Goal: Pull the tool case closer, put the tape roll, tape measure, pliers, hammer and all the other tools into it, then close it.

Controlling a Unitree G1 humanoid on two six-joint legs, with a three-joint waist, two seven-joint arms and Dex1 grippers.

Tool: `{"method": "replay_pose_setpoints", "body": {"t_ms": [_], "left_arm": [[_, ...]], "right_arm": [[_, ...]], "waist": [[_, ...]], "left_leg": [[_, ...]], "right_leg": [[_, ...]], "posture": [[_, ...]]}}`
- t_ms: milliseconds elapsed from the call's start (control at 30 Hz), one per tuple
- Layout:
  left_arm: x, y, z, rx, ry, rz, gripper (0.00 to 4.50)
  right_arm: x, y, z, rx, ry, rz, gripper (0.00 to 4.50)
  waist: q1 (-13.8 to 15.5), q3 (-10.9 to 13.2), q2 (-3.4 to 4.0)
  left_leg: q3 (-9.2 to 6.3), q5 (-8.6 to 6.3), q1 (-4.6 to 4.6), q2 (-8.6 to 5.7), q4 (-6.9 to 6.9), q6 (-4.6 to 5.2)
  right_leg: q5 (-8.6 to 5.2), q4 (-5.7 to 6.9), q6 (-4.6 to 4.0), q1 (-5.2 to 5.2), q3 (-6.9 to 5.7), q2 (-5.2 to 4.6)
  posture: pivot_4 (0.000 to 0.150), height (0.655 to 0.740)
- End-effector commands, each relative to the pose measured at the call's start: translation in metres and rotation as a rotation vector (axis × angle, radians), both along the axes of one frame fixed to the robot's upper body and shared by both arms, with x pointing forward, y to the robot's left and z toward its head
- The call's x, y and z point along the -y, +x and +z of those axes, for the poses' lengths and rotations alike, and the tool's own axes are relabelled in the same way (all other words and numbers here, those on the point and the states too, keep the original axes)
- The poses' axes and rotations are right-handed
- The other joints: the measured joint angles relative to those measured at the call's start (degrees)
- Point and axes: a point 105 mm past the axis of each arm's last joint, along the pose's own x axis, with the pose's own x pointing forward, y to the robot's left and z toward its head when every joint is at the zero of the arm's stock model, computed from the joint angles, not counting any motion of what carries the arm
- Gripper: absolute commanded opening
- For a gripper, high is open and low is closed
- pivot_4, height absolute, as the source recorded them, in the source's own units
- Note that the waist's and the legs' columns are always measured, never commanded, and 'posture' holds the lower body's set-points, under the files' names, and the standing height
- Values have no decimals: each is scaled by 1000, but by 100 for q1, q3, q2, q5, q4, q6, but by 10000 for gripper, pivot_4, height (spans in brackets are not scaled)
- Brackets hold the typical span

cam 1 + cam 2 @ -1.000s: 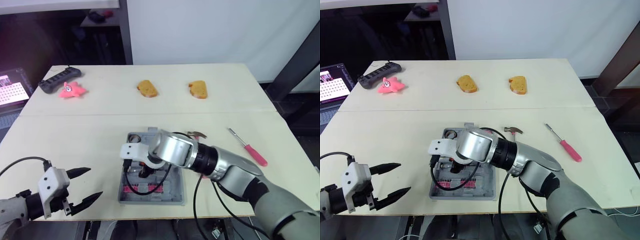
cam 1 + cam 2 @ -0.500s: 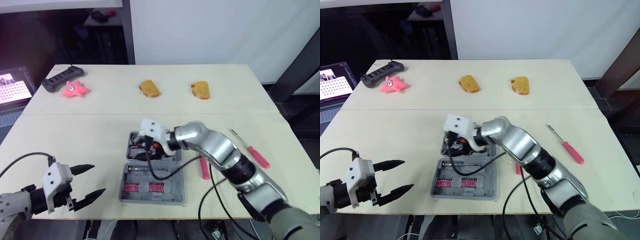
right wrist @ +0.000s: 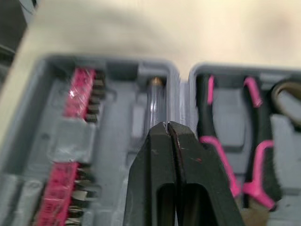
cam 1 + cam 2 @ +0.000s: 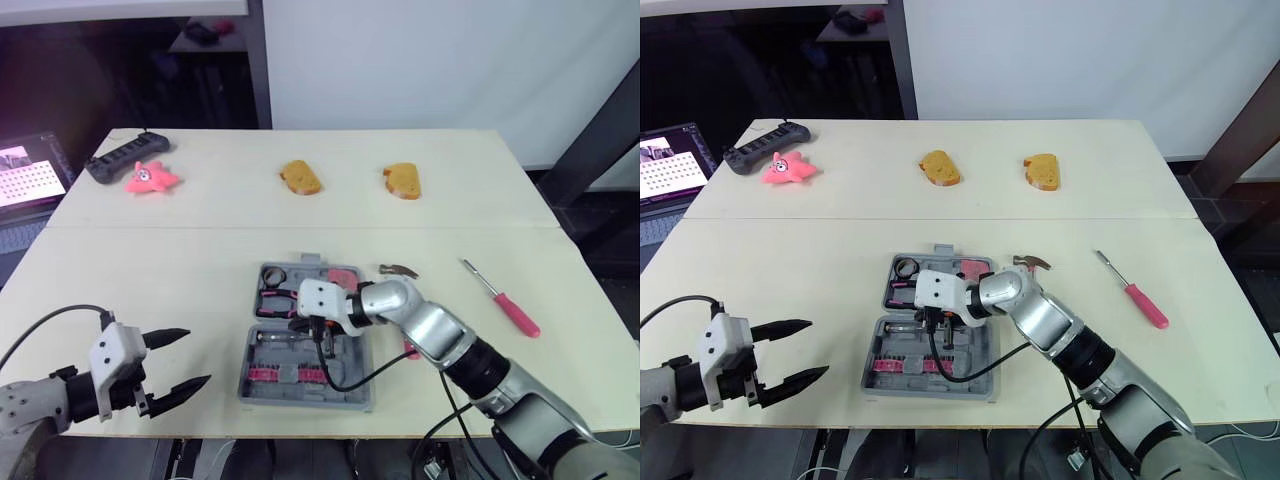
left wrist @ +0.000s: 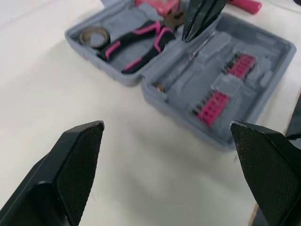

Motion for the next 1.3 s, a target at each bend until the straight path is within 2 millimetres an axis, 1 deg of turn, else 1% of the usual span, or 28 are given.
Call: {"method": "replay_pose_setpoints", "body": {"t_ms": [33, 167, 200, 233, 300, 400, 500, 533, 567, 667, 733, 800, 900, 933, 1000, 1067, 1133, 1167, 1200, 1233, 1300], "left_arm": [[-2, 2, 4, 32, 20, -11, 45000], [-6, 3, 2, 25, 30, -6, 45000], [-7, 3, 1, 24, 37, -5, 45000], [-7, 4, -2, 20, 48, -3, 45000], [-7, 6, -6, 19, 61, -2, 45000], [-7, 10, -8, 23, 68, 6, 45000], [-8, 15, -8, 21, 74, 9, 45000], [-8, 17, -9, 20, 77, 7, 45000], [-8, 18, -10, 20, 80, 6, 45000], [-7, 23, -11, 20, 85, 3, 45000], [-6, 25, -12, 20, 89, 0, 45000], [-7, 27, -12, 22, 97, 1, 45000], [-8, 29, -11, 23, 103, 1, 45000], [-8, 30, -11, 24, 103, 1, 45000], [-8, 31, -8, 33, 85, 4, 45000], [-12, 34, -9, -1, 74, 35, 45000], [-15, 38, -10, -20, 67, 65, 45000], [-14, 41, -7, -13, 56, 70, 45000], [-15, 44, -5, -4, 57, 81, 45000], [-16, 48, -4, 25, 90, 87, 45000], [-24, 63, -4, 144, 241, 128, 45000]], "right_arm": [[-6, 1, 4, 31, 20, -2, 362], [-2, 5, -4, -1, -1, -40, 362], [1, 4, -10, -9, -31, -33, 362], [7, 5, -21, -38, -70, -52, 362], [12, 3, -34, -65, -115, -61, 362], [11, 2, -29, -65, -87, -54, 362], [6, 5, -9, -64, -19, -55, 362], [8, 5, -9, -62, -31, -56, 362], [10, 6, -12, -60, -54, -56, 362], [20, 6, -33, -50, -156, -57, 362], [23, 6, -41, -36, -205, -52, 362], [20, 9, -40, -49, -201, -64, 362], [19, 13, -37, -7, -221, -47, 362], [16, 13, -31, -9, -190, -46, 362], [6, 12, -10, 27, -85, -1, 362], [1, 11, 11, 58, 11, 21, 362], [0, 8, 36, 83, 116, 42, 362], [1, 6, 52, 49, 216, 26, 362], [4, 5, 67, 40, 289, 21, 362], [9, 6, 75, 53, 312, 14, 362], [28, 7, 80, 79, 266, 0, 362]], "waist": [[-10, 0, 0], [-16, 0, 0], [-16, 0, 0], [-15, 0, 1], [-16, 0, 0], [-8, -3, -4], [-3, -4, -4], [-5, -4, -5], [-5, -4, -5], [-12, -5, -4], [-13, -6, -5], [-12, -8, -8], [-13, -10, -11], [-15, -10, -11], [-14, -10, -11], [-3, -9, -11], [-5, -8, -10], [-7, -8, -10], [-9, -8, -11], [-9, -8, -10], [9, -8, -10]], "left_leg": [[0, 0, 1, 0, 0, 0], [-2, 1, 2, 2, -1, -2], [-2, 1, 2, 2, -2, -2], [-2, 1, 2, 2, -2, -2], [-2, 1, 5, 2, -3, -2], [-2, 1, 14, 2, -1, -2], [-2, 1, 17, 1, 0, -2], [-2, 1, 16, 1, -1, -2], [-3, 1, 16, 1, -1, -2], [-3, 1, 17, 1, -2, -2], [-3, 1, 18, 1, -1, -2], [-3, 1, 20, 1, -1, -2], [-4, 1, 30, 1, -1, -2], [-4, 1, 35, 1, -2, -2], [-4, 1, 47, 2, -3, -2], [-4, 1, 48, 2, -3, -2], [-4, 1, 45, 1, -2, -2], [-4, 1, 42, 1, -3, -2], [-6, 1, 40, 1, -4, -2], [-8, 1, 38, 2, -3, -2], [-13, 1, 38, 1, -4, -2]], "right_leg": [[0, 1, 0, 0, 0, 1], [1, 3, -1, 0, 0, 3], [1, 3, -1, 0, 0, 3], [1, 3, -1, 0, 0, 3], [1, 3, -1, 2, 0, 3], [1, 3, -1, 15, 0, 3], [0, 3, -1, 19, 0, 3], [1, 3, -1, 19, -1, 3], [1, 3, -1, 19, -1, 3], [1, 3, -1, 17, -1, 3], [1, 3, -1, 19, -1, 3], [1, 4, -1, 21, -1, 3], [1, 6, -1, 30, -1, 4], [1, 6, -1, 34, -1, 4], [0, 5, -1, 46, -1, 4], [0, 6, -1, 48, -1, 4], [0, 6, -1, 47, -1, 3], [0, 6, 0, 46, -1, 3], [0, 5, 0, 44, -1, 4], [0, 6, 0, 44, -4, 4], [1, 5, 0, 46, -8, 4]], "posture": [[1500, 7314], [1500, 7314], [1500, 7314], [1500, 7314], [1500, 7314], [1500, 7314], [1500, 7314], [1500, 7314], [1500, 7314], [1500, 7314], [1500, 7314], [1500, 7314], [1500, 7314], [1500, 7314], [1500, 7314], [1500, 7314], [1500, 7314], [1500, 7314], [1500, 7314], [1500, 7314], [1500, 7314]]}}
